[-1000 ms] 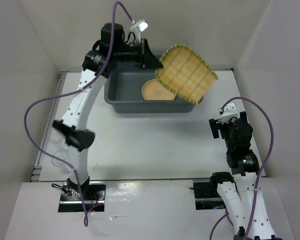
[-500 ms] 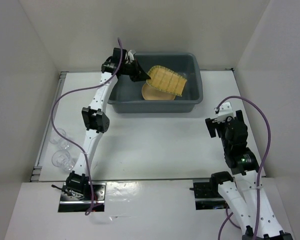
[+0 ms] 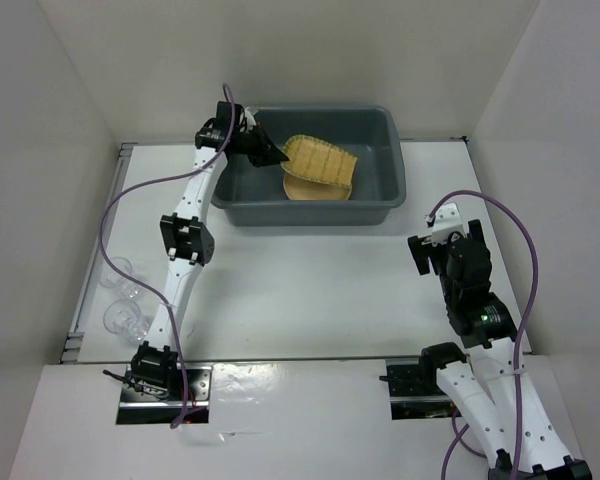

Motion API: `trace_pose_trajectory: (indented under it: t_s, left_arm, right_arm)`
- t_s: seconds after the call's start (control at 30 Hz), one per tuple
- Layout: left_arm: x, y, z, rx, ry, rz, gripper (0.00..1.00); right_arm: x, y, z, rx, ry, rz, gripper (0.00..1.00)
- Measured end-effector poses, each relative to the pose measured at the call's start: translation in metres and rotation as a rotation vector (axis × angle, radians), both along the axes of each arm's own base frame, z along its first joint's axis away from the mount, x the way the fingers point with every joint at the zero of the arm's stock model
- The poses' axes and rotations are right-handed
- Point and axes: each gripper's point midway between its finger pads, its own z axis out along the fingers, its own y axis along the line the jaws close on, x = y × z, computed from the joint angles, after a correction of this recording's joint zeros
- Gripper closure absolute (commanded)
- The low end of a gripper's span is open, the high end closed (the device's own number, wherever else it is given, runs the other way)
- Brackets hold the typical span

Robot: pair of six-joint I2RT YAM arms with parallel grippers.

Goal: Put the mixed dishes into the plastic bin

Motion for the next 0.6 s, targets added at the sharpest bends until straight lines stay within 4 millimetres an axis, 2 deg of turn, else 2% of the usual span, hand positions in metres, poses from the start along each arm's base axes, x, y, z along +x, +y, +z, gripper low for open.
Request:
trace_pose_trajectory:
  t_s: [0.27,0.33,0.37,0.4,0.43,0.47,0.5,0.53,0.6]
  left_arm:
    - [0.002,0.005,-0.043,0.030,0.069,0.006,1.00]
    - [0.001,0.005,-0.049,0.035,0.080,0.004,0.95]
    - [0.001,0.005,-0.051,0.035,0.082,0.003,0.81]
    - [0.001,0.005,-0.052,0.037,0.081,0.001,0.74]
    - [0.000,0.005,-0.052,0.035,0.084,0.002,0.62]
    - [0.000,0.004,-0.052,0.033,0.083,-0.001,0.46]
    - [0.000,0.004,-0.051,0.034,0.077,-0.006,0.08]
    - [0.000,0.004,-0.051,0.033,0.071,-0.009,0.00]
    - [0.000,0.004,-0.051,0.030,0.080,-0.005,0.00]
  right_arm:
    - [0.001,0.000,-0.002,-0.003,0.008,-0.003,0.02]
    - [0.001,0.000,-0.002,-0.003,0.007,-0.003,0.02]
    - [0.001,0.000,-0.002,-0.002,0.007,-0.003,0.02]
    - [0.001,0.000,-0.002,-0.002,0.007,-0.003,0.02]
    - [0.001,0.000,-0.002,-0.002,0.007,-0.003,0.02]
    - [0.001,0.000,-0.002,-0.002,0.007,-0.003,0.02]
    - [0.001,0.000,-0.002,-0.002,0.007,-0.003,0.02]
    - [0.001,0.000,-0.002,-0.002,0.007,-0.003,0.02]
    - [0.001,0.000,-0.002,-0.002,0.008,-0.001,0.02]
